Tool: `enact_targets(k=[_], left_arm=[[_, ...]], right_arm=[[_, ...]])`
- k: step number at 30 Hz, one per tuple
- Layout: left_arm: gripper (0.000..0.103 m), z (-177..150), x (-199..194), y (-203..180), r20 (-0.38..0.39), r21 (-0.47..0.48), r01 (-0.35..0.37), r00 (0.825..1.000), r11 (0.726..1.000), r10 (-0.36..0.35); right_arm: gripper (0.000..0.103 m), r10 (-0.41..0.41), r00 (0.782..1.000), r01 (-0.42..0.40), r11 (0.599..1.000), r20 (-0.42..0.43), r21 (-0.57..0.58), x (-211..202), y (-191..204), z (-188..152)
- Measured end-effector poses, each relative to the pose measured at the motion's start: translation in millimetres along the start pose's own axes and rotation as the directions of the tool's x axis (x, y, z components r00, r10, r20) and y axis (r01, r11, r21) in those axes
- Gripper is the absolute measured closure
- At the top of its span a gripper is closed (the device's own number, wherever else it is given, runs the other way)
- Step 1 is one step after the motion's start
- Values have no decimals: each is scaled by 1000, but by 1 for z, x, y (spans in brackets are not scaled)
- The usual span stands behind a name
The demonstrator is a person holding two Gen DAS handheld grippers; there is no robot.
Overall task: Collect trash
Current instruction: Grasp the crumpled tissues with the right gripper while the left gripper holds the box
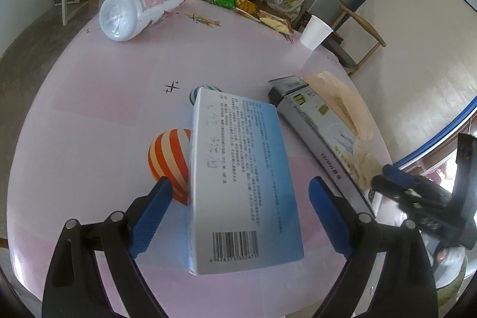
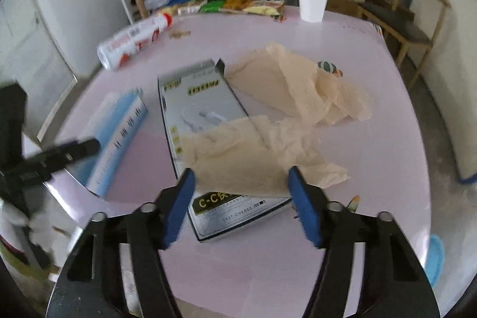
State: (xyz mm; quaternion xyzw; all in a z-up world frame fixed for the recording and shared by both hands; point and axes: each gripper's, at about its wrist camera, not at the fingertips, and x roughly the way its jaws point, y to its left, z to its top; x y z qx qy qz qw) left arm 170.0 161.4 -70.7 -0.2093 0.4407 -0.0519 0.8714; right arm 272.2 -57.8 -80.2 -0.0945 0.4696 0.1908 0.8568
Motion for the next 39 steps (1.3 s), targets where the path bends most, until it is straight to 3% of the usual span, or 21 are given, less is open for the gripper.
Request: enact_targets(k=[2,3,4,10,17,21,24,27,29,30,32,34,39], left_arm=[[13,1,0,0,-1,-1,3,1000,1000,-3],[13,1,0,1,-1,-1,7,1000,1000,-7],[13,1,0,1,-1,-2,9,1000,1000,-9],[13,1,0,2,2,-6,21,1000,1000,-21],[13,0,0,2,4,-7,25,1000,1000,-25],[13,0,0,2,5,-7,28,1000,1000,-28],[13,0,-1,2,5,-6,29,1000,1000,-29],[13,0,-1,2,3,-8,32,999,999,-32],[13,1,-1,2,2,-7,36,999,999,-36],[13,1,-1,2,3,-7,38,999,999,-38],[13,1,-2,3,4,-9,40,999,999,-40],[13,1,-2,3,5,-9,42,999,999,-42],[13,0,-3,2,9,-4,45,999,999,-45]], right_arm=[[71,6,1000,-6,1000,12,8,-4,-4,-2],[90,5,1000,-5,1000,9,17,-5,-7,0],[101,9,1000,-9,999,8,34,-7,-11,1],[103,29,997,-37,994,74,107,-18,-35,24],[103,-1,983,-25,990,185,137,-30,-55,75],[103,-48,983,26,992,179,125,-2,-61,98],[102,-65,991,49,990,119,135,30,-66,107],[96,-39,998,33,991,44,133,59,-70,108],[78,-22,1000,21,991,5,131,71,-73,107],[74,-34,999,35,992,-6,125,75,-74,105],[52,-33,999,36,993,-22,110,76,-74,103],[41,-25,999,28,995,-33,99,76,-76,101],[32,-2,997,9,995,-76,96,84,-82,101]])
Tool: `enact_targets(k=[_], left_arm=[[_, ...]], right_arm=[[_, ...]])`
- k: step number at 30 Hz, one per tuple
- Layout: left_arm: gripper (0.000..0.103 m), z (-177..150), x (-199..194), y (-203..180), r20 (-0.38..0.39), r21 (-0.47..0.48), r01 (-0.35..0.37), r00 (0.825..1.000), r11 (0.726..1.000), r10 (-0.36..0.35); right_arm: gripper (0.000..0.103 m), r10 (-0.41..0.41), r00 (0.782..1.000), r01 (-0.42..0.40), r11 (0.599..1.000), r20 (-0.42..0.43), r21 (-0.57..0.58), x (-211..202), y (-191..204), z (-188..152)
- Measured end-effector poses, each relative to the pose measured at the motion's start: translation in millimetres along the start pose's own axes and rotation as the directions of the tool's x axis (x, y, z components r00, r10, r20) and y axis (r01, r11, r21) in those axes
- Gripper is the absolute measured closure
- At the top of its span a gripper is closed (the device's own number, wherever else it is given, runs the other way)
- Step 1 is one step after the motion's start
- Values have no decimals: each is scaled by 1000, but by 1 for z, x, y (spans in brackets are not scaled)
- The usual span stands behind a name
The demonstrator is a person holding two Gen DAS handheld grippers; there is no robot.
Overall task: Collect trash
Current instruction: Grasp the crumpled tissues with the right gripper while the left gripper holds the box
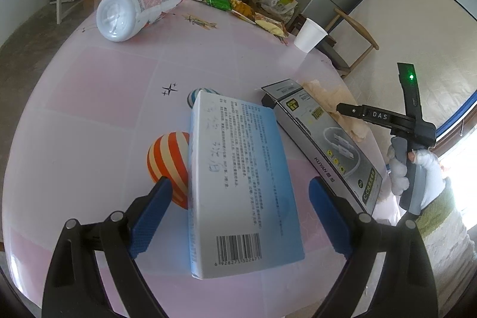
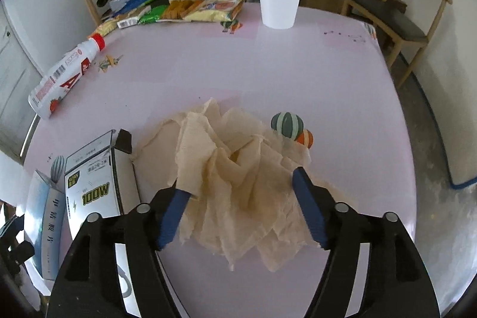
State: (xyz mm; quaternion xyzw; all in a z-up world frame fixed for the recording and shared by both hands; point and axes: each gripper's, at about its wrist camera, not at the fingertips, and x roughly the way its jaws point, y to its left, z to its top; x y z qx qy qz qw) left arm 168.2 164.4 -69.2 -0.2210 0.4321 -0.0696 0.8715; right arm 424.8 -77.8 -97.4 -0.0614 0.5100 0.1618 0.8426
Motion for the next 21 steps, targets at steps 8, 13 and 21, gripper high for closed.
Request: enact_targets(k=[8,13,21], left_arm=[[13,2,0,1,-1,-12,4,1000,1000,-4],[13,3,-1,1,1,-12,1,1000,1000,-1],[13,-2,1,-8,16,45,-59,998,997,58]], right_arm=[[32,-53,998,50,997,-44,-54,12,13,-6],[73,-63,997,63,998,-42,3,5,10,-7],[101,-80,996,83,990,-27,112,-5,-9,-16]])
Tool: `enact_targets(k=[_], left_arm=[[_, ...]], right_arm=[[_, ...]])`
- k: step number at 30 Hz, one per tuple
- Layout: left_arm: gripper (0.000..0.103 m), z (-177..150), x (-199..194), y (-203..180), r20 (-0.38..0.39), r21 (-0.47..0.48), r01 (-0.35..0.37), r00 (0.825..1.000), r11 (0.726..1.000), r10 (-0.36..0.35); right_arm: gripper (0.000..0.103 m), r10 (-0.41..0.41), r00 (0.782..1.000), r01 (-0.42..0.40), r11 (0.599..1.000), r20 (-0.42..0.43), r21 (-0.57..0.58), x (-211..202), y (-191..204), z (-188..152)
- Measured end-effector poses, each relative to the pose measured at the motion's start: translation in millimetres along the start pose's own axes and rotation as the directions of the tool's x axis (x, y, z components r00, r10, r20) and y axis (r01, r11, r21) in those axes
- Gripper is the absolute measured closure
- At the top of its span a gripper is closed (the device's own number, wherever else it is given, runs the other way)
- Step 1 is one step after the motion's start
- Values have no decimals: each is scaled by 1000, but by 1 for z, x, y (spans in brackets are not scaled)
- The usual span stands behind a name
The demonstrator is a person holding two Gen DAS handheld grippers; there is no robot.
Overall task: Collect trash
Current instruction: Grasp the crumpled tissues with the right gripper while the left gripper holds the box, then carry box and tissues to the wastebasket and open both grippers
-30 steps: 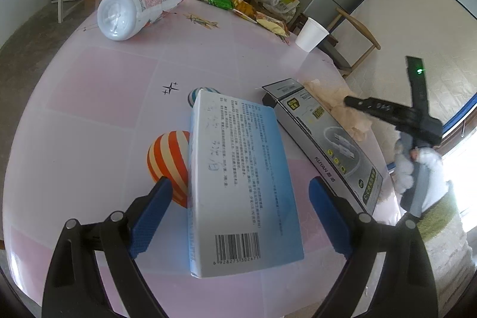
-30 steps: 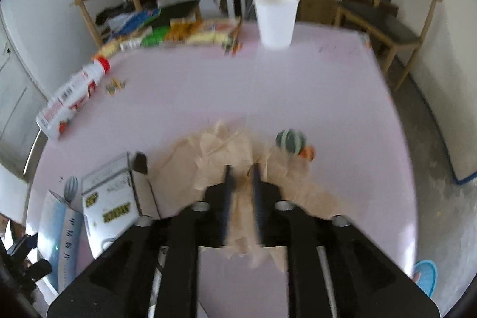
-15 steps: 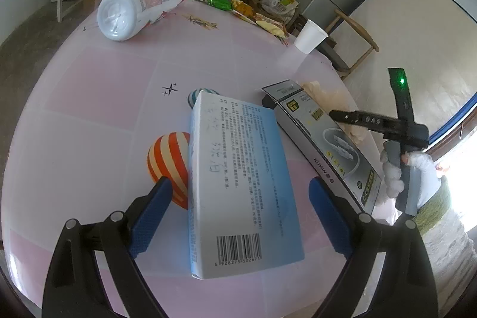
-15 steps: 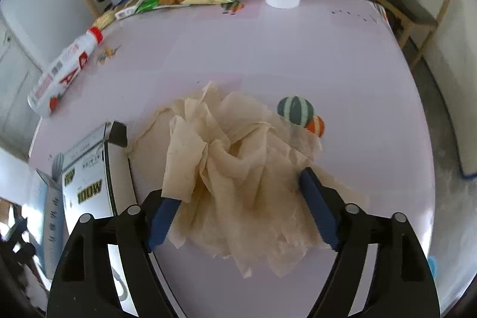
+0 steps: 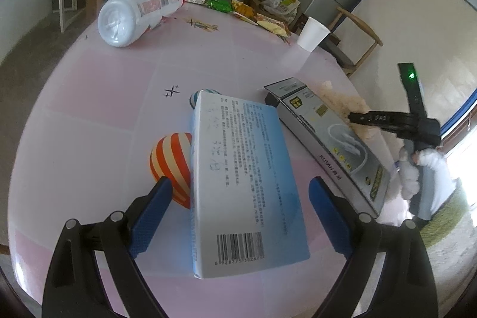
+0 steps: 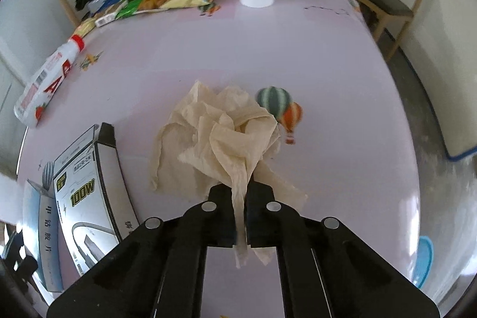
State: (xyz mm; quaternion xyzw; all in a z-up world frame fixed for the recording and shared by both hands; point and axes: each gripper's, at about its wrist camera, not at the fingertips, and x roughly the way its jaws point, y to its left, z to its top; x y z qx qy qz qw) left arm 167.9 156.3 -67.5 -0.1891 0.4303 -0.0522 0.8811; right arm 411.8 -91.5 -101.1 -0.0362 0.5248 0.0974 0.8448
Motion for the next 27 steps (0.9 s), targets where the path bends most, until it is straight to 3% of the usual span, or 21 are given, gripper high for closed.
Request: enact_targets(k=[5,11,15,18,22,24,27], left_arm=[[17,-4,2,-7,15,64,-56,998,996,55],[27,-6,0,-9,14,78,-46,999,996,46],[26,-7,-1,-14,8,84,-85,996,993,85],[18,-9,2,-17,-7,74,-113,993,991,114],[18,-14,7,-26,7,132,-161,987,978,162],[28,-16,9,-29,26,169,-186,982,968,185],[29,-17,4,-28,38,168,-189,982,967,185]], right_arm=[[102,25,998,-30,997,61,71,-26,-16,-13],[102,41,986,-64,988,163,139,-74,-40,-34],[102,48,975,-87,981,217,174,-103,-55,-49],[102,50,967,-99,977,250,190,-122,-65,-64],[102,39,957,-104,971,288,215,-143,-78,-86],[102,32,949,-113,963,313,244,-157,-91,-103],[102,27,938,-138,943,346,302,-174,-117,-127]])
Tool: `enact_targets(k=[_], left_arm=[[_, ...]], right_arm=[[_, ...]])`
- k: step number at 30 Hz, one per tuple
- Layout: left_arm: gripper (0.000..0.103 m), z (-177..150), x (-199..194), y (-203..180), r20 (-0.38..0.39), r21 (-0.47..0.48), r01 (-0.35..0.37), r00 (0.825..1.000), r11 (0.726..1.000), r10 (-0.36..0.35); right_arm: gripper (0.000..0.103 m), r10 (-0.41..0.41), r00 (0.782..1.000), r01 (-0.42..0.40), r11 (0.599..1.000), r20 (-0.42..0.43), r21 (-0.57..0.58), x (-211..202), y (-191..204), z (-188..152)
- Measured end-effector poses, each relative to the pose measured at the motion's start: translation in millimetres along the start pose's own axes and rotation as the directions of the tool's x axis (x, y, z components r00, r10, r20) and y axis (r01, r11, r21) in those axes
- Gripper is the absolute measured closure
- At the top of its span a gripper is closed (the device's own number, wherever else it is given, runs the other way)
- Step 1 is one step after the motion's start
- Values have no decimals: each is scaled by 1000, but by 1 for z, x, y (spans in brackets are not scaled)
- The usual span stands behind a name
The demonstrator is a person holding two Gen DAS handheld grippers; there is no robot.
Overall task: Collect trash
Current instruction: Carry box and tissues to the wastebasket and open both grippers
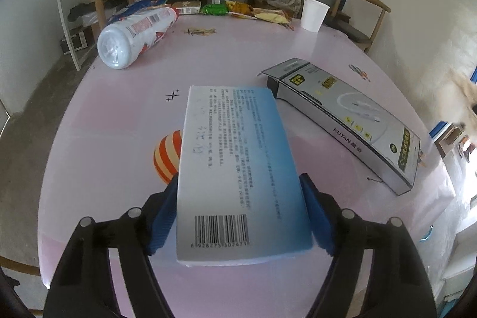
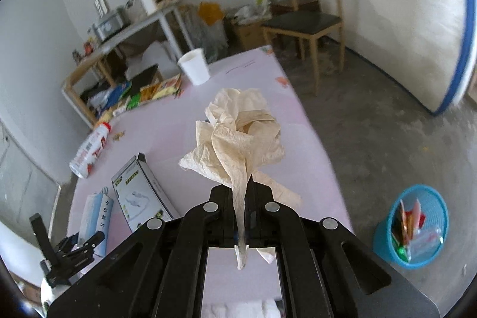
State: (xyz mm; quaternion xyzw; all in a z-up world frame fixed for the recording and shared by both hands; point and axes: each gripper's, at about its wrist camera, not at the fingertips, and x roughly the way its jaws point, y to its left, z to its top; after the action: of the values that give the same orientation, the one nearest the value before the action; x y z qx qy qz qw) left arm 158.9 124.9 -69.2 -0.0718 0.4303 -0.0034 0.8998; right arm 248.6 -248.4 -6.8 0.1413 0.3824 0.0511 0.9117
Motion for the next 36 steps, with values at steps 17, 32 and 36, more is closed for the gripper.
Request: enact_targets(k=[17,32,36], left_arm=[[29,23,-120,-154,89,309,412,884,857,-458],[29,-27,-11,-484,-462,390,740,672,548,-579],[30,-52,39,-549,-538,398,730,677,556,-502]], right_arm=[[102,-204,975,113,798,89,592,-123,-232,-127],[101,-170,984,67,603,47,795,-76,-327,-198],[101,-131,989,18,551,65,835,-50,-351,-208]])
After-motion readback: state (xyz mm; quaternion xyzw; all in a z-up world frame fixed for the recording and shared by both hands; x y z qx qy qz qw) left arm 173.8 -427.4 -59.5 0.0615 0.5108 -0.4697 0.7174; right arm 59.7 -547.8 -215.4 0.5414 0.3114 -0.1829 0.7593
